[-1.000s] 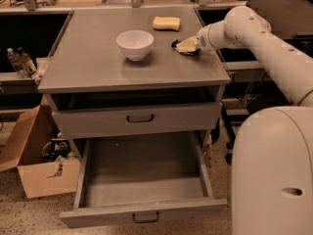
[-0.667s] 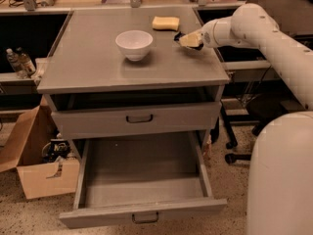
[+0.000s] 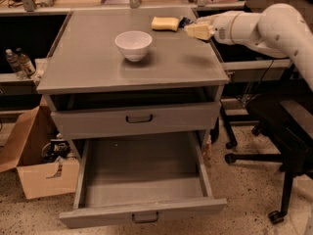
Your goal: Place rxbar blueberry into middle drawer
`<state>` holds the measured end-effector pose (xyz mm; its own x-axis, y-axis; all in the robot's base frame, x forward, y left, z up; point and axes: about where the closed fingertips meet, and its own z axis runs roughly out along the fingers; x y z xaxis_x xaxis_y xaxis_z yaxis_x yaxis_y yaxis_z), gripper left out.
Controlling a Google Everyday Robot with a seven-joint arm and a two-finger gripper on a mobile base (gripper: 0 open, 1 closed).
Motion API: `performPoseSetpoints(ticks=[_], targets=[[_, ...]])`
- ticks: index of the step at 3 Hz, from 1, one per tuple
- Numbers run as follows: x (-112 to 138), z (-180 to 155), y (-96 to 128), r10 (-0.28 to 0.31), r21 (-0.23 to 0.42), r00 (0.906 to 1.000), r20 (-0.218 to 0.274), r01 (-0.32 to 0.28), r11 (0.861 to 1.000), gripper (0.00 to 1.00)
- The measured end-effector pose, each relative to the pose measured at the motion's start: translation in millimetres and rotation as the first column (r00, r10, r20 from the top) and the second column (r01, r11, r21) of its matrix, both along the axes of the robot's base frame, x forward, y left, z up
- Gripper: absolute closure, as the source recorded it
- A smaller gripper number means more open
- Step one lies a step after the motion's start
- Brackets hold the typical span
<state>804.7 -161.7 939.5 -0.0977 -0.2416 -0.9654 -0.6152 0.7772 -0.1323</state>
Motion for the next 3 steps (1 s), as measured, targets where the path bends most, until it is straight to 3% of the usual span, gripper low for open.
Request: performPoseSetpoints(ticks=[1,2,3], targets=[[-7.7,10.2,26.1,0.066,-0.014,0.9964,0.054,-0.065,0.998,1.0],[-7.6,10.2,26.7,0.067,-0.014,0.9963,0.054,-0.066,0.998,1.0],[-17.1,10.3,32.2,0.13,-0.052,0.9906,0.044,-0.128,0.99,1.0]])
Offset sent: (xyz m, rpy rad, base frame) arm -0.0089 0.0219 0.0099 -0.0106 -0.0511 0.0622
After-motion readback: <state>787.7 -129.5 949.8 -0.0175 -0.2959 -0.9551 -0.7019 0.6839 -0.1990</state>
